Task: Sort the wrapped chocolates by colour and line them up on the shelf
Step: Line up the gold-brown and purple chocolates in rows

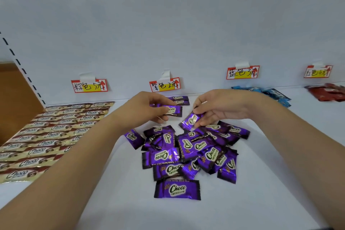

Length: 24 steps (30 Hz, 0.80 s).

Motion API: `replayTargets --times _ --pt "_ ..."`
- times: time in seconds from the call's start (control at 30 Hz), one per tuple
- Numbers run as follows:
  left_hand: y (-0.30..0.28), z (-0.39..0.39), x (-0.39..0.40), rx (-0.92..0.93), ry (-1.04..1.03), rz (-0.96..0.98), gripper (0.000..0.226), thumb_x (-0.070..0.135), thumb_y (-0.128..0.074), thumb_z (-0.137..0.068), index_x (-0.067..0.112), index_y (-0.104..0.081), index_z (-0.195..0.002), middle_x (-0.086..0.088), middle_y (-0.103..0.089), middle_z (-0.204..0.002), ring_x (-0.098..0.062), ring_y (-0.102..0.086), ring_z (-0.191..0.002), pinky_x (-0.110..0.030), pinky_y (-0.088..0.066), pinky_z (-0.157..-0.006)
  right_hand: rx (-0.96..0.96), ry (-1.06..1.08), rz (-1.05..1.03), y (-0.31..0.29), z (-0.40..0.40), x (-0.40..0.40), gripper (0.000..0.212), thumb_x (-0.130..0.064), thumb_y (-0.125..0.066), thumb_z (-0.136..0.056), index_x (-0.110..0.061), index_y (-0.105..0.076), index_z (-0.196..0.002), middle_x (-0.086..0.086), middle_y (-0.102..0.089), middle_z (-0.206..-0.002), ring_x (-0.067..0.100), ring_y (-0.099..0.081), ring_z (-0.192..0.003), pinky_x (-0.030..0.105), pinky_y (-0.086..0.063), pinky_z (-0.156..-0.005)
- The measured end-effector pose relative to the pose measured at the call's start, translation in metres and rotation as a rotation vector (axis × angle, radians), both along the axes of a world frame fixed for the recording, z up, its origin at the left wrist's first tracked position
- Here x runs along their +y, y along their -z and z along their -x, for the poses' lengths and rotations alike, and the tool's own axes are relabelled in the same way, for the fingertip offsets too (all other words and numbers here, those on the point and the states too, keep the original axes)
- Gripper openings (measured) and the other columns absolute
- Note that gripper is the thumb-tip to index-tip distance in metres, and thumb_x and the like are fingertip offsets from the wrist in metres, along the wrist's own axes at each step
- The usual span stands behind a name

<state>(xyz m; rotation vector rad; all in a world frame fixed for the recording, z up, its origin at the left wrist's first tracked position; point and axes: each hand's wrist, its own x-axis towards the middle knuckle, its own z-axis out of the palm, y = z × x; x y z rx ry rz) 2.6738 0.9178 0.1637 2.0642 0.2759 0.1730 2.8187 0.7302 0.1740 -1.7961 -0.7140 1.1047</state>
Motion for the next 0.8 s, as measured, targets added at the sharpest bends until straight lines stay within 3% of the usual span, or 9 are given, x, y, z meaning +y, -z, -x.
replayTargets --times 0.1,0.23,0.4,0.5,0.6,0.7,0.8 --pt "-0.001 0.0 0.0 0.041 0.02 -0.045 0.029 0.008 -0.069 -0.089 0.026 -0.073 -0.111 0.001 -0.075 -0.098 -0.012 -0.073 -0.085 -0.017 -0.057 -0.076 -0.025 -0.03 0.03 -0.004 -0.001 -0.006 0.004 -0.01 -0.058 -0.097 -0.007 -0.057 -0.097 0.017 -0.074 -0.096 0.023 -0.073 -0.086 0.024 -0.06 -0.072" --pt "0.0 -0.001 0.004 0.047 0.032 -0.182 0.036 0.018 -0.078 -0.082 0.034 -0.073 -0.113 0.012 -0.071 -0.108 -0.006 -0.069 -0.094 -0.024 -0.052 -0.09 -0.075 0.13 -0.154 -0.003 -0.005 -0.002 0.005 -0.006 -0.059 -0.096 -0.006 -0.057 -0.101 0.022 -0.073 -0.101 0.028 -0.073 -0.093 0.024 -0.06 -0.073" --pt "-0.001 -0.001 0.006 0.044 0.014 -0.335 0.028 0.025 -0.074 -0.085 0.037 -0.073 -0.109 0.012 -0.069 -0.104 -0.007 -0.067 -0.088 -0.012 -0.047 -0.067 -0.172 0.172 -0.216 -0.001 -0.008 -0.001 0.014 -0.001 -0.06 -0.094 -0.006 -0.068 -0.104 0.02 -0.073 -0.1 0.027 -0.073 -0.091 0.028 -0.06 -0.078" --pt "0.0 -0.002 0.008 0.028 0.022 -0.369 0.02 0.03 -0.073 -0.086 0.037 -0.075 -0.105 0.01 -0.07 -0.105 -0.003 -0.066 -0.088 -0.016 -0.045 -0.07 -0.165 0.181 -0.253 0.0 -0.005 0.0 0.01 -0.002 -0.063 -0.092 -0.005 -0.068 -0.1 0.017 -0.071 -0.101 0.028 -0.073 -0.091 0.026 -0.06 -0.078" --pt "0.0 -0.001 0.011 0.044 0.048 -0.332 0.018 0.029 -0.074 -0.086 0.035 -0.075 -0.103 0.007 -0.075 -0.091 -0.002 -0.07 -0.076 -0.012 -0.045 -0.066 -0.177 0.195 -0.278 0.004 -0.004 0.003 0.013 -0.012 -0.067 -0.09 -0.005 -0.069 -0.101 0.015 -0.069 -0.107 0.026 -0.074 -0.091 0.024 -0.059 -0.078" --pt "0.001 -0.001 0.016 0.065 0.051 -0.389 0.022 0.032 -0.077 -0.082 0.04 -0.074 -0.103 0.015 -0.067 -0.106 -0.005 -0.066 -0.091 -0.02 -0.05 -0.074 -0.2 0.184 -0.303 0.007 -0.006 0.006 0.017 -0.014 -0.068 -0.09 -0.004 -0.069 -0.103 0.014 -0.071 -0.106 0.024 -0.073 -0.091 0.025 -0.058 -0.083" --pt "0.003 -0.002 0.02 0.102 0.076 -0.454 0.025 0.034 -0.077 -0.081 0.046 -0.07 -0.101 0.018 -0.063 -0.108 -0.002 -0.064 -0.093 -0.017 -0.051 -0.069 -0.351 0.123 -0.288 0.006 -0.008 0.006 0.013 -0.014 -0.071 -0.088 -0.008 -0.071 -0.099 0.008 -0.074 -0.098 0.017 -0.072 -0.091 0.024 -0.057 -0.084"
